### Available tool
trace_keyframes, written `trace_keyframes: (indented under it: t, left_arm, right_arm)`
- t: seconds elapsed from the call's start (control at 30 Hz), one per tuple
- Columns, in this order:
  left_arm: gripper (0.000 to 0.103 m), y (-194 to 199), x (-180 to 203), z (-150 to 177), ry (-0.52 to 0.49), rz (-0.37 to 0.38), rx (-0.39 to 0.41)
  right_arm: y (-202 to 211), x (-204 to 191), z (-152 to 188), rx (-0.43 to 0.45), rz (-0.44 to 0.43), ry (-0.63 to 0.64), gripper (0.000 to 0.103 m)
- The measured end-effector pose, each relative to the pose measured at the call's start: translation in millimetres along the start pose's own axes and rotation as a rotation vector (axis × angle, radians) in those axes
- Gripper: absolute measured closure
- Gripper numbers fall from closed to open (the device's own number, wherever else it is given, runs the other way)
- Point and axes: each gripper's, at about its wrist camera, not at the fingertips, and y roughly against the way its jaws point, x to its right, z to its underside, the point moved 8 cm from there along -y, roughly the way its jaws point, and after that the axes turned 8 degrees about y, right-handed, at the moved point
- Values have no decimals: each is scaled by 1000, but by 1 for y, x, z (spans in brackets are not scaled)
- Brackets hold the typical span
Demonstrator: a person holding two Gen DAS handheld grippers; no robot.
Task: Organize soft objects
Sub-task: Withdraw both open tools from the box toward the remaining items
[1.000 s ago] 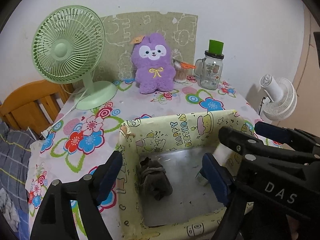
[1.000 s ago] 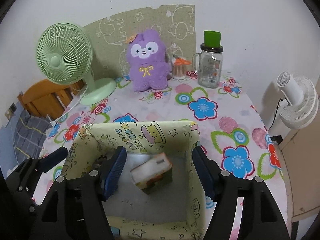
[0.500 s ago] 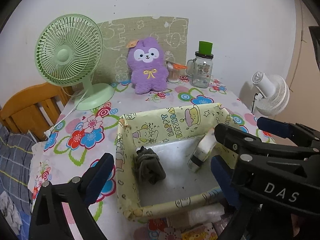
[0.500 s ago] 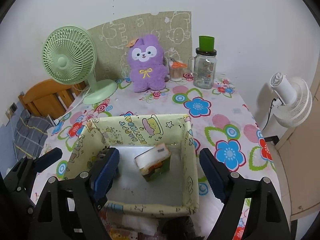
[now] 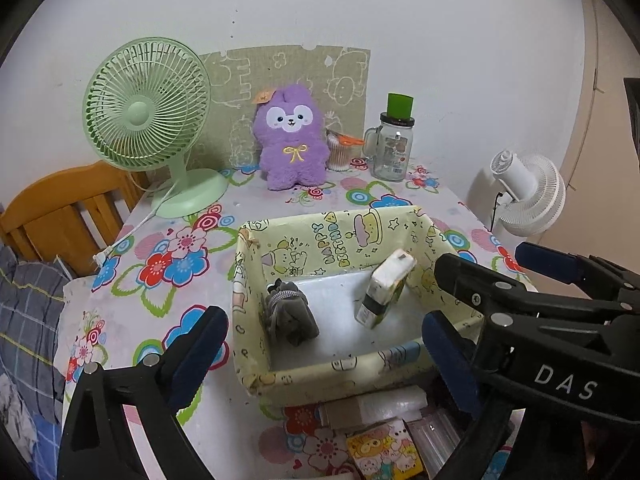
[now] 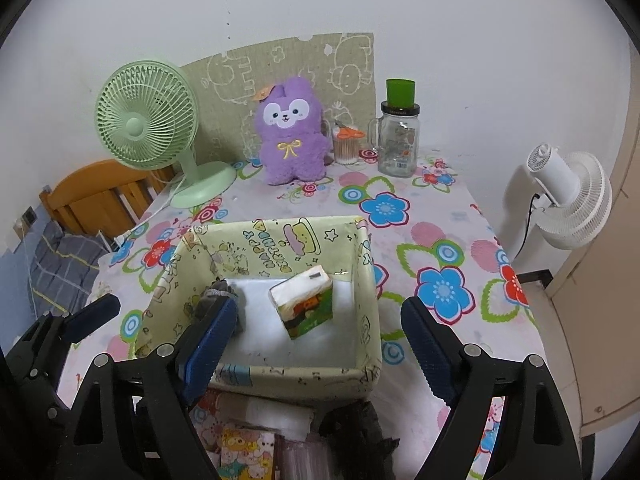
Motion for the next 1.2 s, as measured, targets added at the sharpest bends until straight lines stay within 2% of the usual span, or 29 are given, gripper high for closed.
trace_keyframes:
  t: [0.53, 1.2]
  left_arm:
    - [4, 22, 1, 22, 10, 18, 14]
    - [4, 27, -6, 57, 28, 23, -3]
  right_arm:
    - [22, 0, 24, 21, 15, 5, 17]
    - [26, -12, 62, 1, -10, 16, 17]
